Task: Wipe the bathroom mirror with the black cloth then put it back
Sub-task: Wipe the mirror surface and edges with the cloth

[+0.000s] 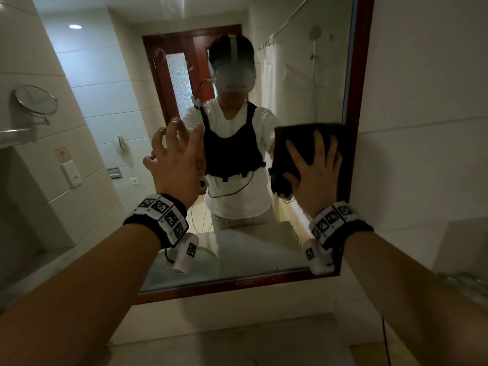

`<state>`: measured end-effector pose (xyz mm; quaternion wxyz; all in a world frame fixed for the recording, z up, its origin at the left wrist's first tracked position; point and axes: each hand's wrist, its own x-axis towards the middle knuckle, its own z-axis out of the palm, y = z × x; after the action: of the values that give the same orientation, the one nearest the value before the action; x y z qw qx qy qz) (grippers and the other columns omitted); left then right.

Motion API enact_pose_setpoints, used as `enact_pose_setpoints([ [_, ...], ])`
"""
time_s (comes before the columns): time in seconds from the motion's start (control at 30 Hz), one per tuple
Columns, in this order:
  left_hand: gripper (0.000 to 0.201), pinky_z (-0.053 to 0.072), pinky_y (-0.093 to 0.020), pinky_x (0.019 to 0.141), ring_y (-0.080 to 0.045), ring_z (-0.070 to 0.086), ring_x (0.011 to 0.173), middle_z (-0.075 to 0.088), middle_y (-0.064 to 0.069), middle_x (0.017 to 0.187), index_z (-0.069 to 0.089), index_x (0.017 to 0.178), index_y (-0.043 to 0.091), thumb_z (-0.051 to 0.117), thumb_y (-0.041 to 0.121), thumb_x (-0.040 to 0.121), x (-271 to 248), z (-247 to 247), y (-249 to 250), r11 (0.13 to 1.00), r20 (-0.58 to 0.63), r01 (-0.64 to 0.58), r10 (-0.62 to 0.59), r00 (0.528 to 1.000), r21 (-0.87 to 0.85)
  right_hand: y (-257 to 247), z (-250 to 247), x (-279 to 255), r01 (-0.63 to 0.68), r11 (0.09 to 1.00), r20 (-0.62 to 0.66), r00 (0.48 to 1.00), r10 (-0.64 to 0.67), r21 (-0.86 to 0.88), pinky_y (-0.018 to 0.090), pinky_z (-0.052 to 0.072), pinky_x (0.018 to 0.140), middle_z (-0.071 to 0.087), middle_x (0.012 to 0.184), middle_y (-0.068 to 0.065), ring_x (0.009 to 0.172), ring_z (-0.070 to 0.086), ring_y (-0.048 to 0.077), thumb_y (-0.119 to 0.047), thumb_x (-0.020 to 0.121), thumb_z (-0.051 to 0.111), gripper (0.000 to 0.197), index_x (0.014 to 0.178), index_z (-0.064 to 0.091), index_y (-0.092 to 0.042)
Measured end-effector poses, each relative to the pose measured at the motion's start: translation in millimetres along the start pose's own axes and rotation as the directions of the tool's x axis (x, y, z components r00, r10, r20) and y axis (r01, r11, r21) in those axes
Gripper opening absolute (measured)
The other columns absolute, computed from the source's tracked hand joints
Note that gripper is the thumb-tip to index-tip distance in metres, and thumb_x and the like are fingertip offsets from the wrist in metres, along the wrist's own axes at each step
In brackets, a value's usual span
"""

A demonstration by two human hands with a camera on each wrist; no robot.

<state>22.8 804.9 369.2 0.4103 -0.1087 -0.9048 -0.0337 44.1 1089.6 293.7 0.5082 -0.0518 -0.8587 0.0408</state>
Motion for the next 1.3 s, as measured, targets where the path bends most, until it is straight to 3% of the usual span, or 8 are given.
enact_pose_setpoints([
  [0.17, 0.105, 0.043, -0.067, 0.086, -0.045, 0.021, 0.138, 0.018, -0.012, 0.157, 0.023, 0.151, 0.037, 0.083, 0.023, 0.065, 1, 1, -1, 1.000, -0.002, 0.000, 0.000, 1.000, -0.007, -14, -40, 81, -0.008, 1.000, -0.029, 1.000, 0.007, -0.026, 0.066, 0.021, 0.112, 0.016, 0.162, 0.017, 0.145, 0.013, 0.051, -0.049, 0.084, 0.065, 0.077, 0.151, 0.026, -0.044],
  [0.27, 0.103, 0.044, -0.067, 0.085, -0.045, 0.022, 0.138, 0.019, -0.012, 0.157, 0.024, 0.150, 0.037, 0.082, 0.024, 0.066, 1, 0, -1, 1.000, -0.002, 0.001, -0.001, 1.000, 0.000, -18, -45, 88, -0.001, 0.999, -0.040, 0.999, -0.001, -0.052, 0.066, 0.023, 0.112, 0.016, 0.162, 0.016, 0.145, 0.014, 0.050, -0.049, 0.086, 0.064, 0.076, 0.151, 0.026, -0.044],
  [0.43, 0.102, 0.044, -0.067, 0.084, -0.044, 0.023, 0.138, 0.019, -0.011, 0.157, 0.024, 0.150, 0.037, 0.080, 0.024, 0.066, 1, 1, -1, 1.000, -0.006, 0.003, -0.003, 1.000, 0.016, -17, -17, 29, 0.084, 0.996, 0.008, 0.996, -0.084, -0.044, 0.068, 0.015, 0.115, 0.011, 0.163, 0.015, 0.147, 0.004, 0.049, -0.048, 0.086, 0.063, 0.078, 0.153, 0.024, -0.043],
  [0.57, 0.099, 0.044, -0.067, 0.084, -0.044, 0.023, 0.138, 0.018, -0.011, 0.157, 0.024, 0.150, 0.038, 0.079, 0.023, 0.069, 2, 3, -3, 1.000, -0.027, 0.003, -0.002, 1.000, 0.007, -21, 12, -40, 0.215, 0.974, 0.116, 0.972, -0.206, -0.069, 0.068, 0.015, 0.114, 0.016, 0.163, 0.016, 0.146, 0.007, 0.051, -0.045, 0.084, 0.067, 0.079, 0.153, 0.027, -0.041],
  [0.67, 0.099, 0.043, -0.068, 0.086, -0.044, 0.022, 0.138, 0.018, -0.011, 0.157, 0.023, 0.150, 0.038, 0.079, 0.021, 0.070, 2, 4, -3, 1.000, -0.027, 0.006, -0.006, 1.000, 0.000, -26, 18, -50, 0.205, 0.976, 0.142, 0.971, -0.193, -0.078, 0.068, 0.014, 0.114, 0.018, 0.162, 0.016, 0.145, 0.010, 0.051, -0.044, 0.083, 0.068, 0.079, 0.152, 0.028, -0.043],
  [0.9, 0.104, 0.043, -0.068, 0.087, -0.042, 0.021, 0.139, 0.017, -0.011, 0.158, 0.019, 0.151, 0.038, 0.080, 0.021, 0.068, 4, 7, -4, 1.000, -0.021, 0.010, -0.010, 1.000, 0.006, -66, -10, 21, 0.233, 0.972, 0.063, 0.971, -0.230, -0.044, 0.066, 0.014, 0.116, 0.015, 0.162, 0.013, 0.146, 0.008, 0.048, -0.045, 0.081, 0.067, 0.079, 0.150, 0.030, -0.042],
  [1.07, 0.106, 0.043, -0.067, 0.088, -0.041, 0.020, 0.140, 0.015, -0.010, 0.159, 0.018, 0.152, 0.040, 0.080, 0.021, 0.068, 4, 7, -8, 1.000, -0.016, 0.002, -0.002, 1.000, 0.004, -106, -33, 98, 0.156, 0.988, -0.076, 0.985, -0.156, -0.011, 0.065, 0.020, 0.114, 0.023, 0.161, 0.012, 0.146, 0.015, 0.046, -0.047, 0.075, 0.074, 0.084, 0.149, 0.033, -0.044],
  [1.3, 0.110, 0.045, -0.064, 0.085, -0.040, 0.022, 0.138, 0.017, -0.010, 0.158, 0.018, 0.152, 0.039, 0.081, 0.020, 0.064, 3, 12, -6, 1.000, -0.050, -0.004, 0.005, 0.999, 0.026, -113, -26, 82, 0.142, 0.990, -0.047, 0.989, -0.143, -0.027, 0.063, 0.016, 0.117, 0.016, 0.163, 0.013, 0.148, 0.008, 0.046, -0.046, 0.079, 0.072, 0.085, 0.152, 0.028, -0.042],
])
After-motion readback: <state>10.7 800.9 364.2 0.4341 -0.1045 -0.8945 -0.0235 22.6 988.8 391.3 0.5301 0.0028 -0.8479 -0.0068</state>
